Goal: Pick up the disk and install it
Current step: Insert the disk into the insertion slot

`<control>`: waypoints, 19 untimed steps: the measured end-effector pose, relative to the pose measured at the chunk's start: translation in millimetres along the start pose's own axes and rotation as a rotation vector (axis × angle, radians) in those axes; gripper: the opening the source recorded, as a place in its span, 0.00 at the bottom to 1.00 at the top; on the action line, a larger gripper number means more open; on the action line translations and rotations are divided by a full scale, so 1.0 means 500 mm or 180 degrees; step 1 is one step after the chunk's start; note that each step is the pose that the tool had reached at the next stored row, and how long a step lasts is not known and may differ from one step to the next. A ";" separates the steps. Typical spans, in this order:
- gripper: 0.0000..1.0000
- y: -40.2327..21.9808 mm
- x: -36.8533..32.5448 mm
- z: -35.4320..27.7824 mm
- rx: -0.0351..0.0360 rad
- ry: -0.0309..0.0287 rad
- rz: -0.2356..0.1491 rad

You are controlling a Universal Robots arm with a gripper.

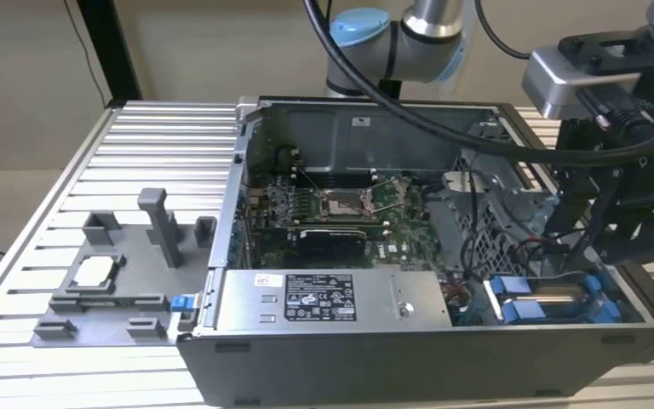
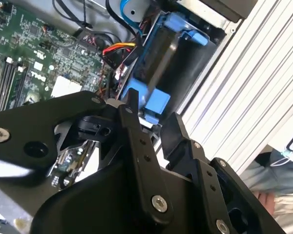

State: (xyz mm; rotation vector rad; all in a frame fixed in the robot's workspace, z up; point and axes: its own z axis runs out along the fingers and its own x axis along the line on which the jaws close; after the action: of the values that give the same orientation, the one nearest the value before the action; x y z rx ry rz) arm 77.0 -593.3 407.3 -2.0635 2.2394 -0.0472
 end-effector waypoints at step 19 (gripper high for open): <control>1.00 -0.002 -0.002 -0.021 -0.0002 -0.0005 0.0061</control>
State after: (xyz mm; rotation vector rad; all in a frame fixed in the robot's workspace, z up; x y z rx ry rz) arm 76.9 -592.9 417.7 -2.0416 2.2582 -0.0433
